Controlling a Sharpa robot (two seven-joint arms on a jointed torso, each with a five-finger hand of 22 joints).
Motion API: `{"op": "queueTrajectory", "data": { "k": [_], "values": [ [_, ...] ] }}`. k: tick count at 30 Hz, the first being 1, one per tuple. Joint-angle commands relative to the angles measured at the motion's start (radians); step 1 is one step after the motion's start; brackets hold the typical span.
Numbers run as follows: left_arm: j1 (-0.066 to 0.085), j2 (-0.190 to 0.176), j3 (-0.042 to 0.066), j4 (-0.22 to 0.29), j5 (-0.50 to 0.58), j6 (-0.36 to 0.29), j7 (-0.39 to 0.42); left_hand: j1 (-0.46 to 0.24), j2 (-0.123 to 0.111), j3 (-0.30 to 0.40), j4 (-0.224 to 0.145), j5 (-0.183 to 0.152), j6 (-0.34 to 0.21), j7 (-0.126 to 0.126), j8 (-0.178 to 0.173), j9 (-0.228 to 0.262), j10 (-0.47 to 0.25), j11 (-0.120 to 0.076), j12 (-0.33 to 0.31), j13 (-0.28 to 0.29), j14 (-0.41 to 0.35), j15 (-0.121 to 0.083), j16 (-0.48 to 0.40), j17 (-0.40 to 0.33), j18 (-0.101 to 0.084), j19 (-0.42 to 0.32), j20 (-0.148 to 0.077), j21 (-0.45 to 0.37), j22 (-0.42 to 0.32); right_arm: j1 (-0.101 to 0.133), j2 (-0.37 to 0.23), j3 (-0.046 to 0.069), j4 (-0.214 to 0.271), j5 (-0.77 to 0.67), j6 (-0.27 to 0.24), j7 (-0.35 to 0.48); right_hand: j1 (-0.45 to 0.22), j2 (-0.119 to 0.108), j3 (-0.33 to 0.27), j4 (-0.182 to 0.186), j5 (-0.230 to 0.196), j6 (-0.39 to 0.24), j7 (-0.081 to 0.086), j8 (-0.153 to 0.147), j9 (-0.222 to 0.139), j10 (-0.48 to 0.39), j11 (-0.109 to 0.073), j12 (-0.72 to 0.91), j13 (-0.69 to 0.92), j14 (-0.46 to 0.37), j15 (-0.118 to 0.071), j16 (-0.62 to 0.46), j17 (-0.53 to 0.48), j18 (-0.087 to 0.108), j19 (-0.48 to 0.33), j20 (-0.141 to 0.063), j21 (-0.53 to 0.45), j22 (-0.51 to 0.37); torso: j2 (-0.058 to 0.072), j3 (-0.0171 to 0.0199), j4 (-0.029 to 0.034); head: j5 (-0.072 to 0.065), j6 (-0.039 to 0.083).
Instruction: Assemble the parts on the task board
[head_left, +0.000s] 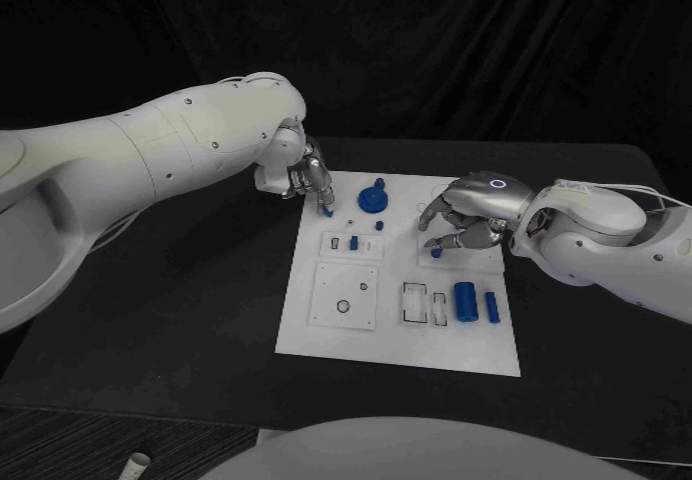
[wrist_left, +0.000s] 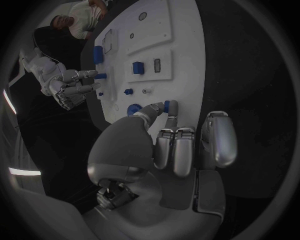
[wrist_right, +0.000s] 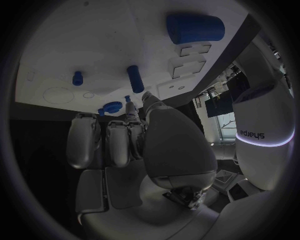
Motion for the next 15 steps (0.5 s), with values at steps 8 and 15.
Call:
{"op": "queueTrajectory", "data": {
  "k": [8, 15],
  "values": [
    [-0.004, 0.002, 0.000, 0.007, 0.003, -0.003, 0.008, 0.000, 0.005, 0.117, -0.088, 0.016, 0.000, -0.002, 0.015, 0.024, 0.108, 0.004, 0.003, 0.263, 0.106, 0.003, 0.006, 0.263, 0.004, 0.001, 0.002, -0.005, 0.177, -0.002, 0.000, 0.000, 0.000, -0.002, 0.024, -0.025, -0.002, 0.005, 0.000, 0.001, 0.005, 0.007, -0.002, -0.005, 0.000, -0.012, 0.000, -0.010, -0.006, 0.037, -0.001, -0.010, 0.024, -0.007, -0.012, 0.000, -0.009, 0.175, 0.000, 0.0005, 0.0004, 0.004, 0.000],
    [-0.004, -0.001, 0.000, 0.016, 0.003, -0.027, 0.021, -0.007, 0.001, 0.135, -0.097, 0.026, 0.000, -0.002, 0.022, 0.036, 0.108, 0.003, 0.003, 0.263, 0.106, 0.002, 0.006, 0.263, 0.003, 0.003, 0.002, -0.002, 0.178, -0.002, -0.001, 0.000, 0.000, -0.002, 0.034, -0.031, -0.002, 0.005, 0.000, 0.001, 0.007, 0.006, -0.002, -0.006, -0.001, -0.015, 0.001, -0.013, -0.010, 0.036, -0.001, -0.012, 0.021, -0.006, -0.014, 0.000, -0.015, 0.173, 0.000, 0.0003, 0.0010, 0.005, 0.000]
  ]
}}
